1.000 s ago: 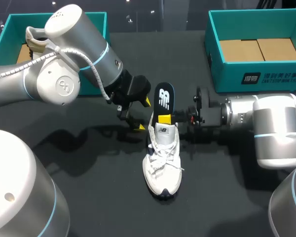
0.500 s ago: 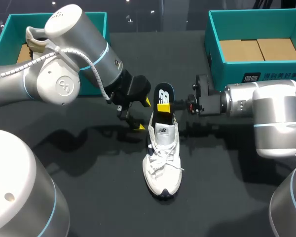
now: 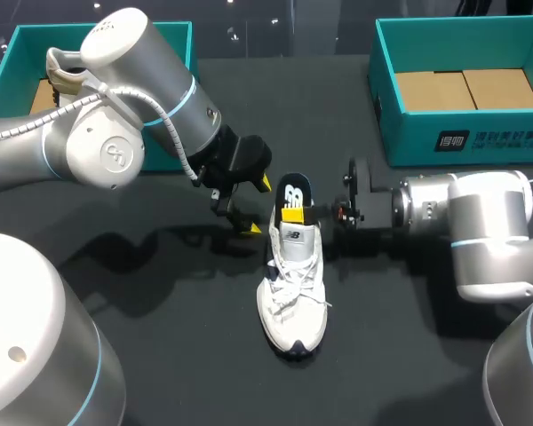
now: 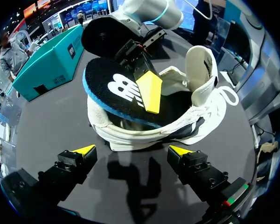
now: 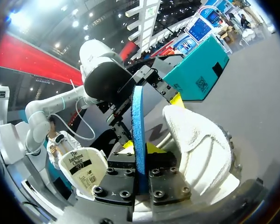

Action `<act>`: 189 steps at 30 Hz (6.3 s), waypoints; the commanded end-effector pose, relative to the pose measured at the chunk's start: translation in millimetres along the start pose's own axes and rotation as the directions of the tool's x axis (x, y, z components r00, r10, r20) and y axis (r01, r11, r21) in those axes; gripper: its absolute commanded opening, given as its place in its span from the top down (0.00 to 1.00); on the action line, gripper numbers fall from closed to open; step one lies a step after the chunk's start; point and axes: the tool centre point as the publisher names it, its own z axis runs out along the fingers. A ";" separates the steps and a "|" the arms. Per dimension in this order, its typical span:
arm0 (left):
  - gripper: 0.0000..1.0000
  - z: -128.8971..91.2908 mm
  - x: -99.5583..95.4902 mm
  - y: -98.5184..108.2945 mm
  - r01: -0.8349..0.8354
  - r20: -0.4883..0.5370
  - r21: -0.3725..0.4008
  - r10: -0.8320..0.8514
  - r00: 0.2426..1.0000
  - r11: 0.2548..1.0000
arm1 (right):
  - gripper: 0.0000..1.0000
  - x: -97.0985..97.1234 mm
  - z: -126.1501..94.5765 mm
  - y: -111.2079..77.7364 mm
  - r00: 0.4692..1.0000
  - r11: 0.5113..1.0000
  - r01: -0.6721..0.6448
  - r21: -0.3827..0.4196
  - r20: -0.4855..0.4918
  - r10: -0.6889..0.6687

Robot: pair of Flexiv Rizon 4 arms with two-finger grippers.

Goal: Take the shoe out of the shoebox, open the shoe tongue, remove and reinsert the insole, then place the shoe into the shoebox

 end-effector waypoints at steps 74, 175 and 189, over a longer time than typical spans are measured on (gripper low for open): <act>0.00 0.6 0.1 0.0 -0.001 0.001 -0.002 0.001 1.000 1.000 | 1.00 -2.6 -5.1 7.2 0.993 0.999 0.020 0.040 0.118 -0.025; 0.00 -185.9 -64.0 110.4 -0.428 -0.058 -0.153 0.424 0.904 0.891 | 1.00 43.0 -90.3 41.5 0.366 0.885 -0.464 0.031 0.917 0.159; 0.00 -185.9 -64.0 110.4 -0.428 -0.058 -0.153 0.424 0.904 0.891 | 1.00 41.1 -33.1 48.1 0.136 0.872 -0.488 0.033 0.990 0.038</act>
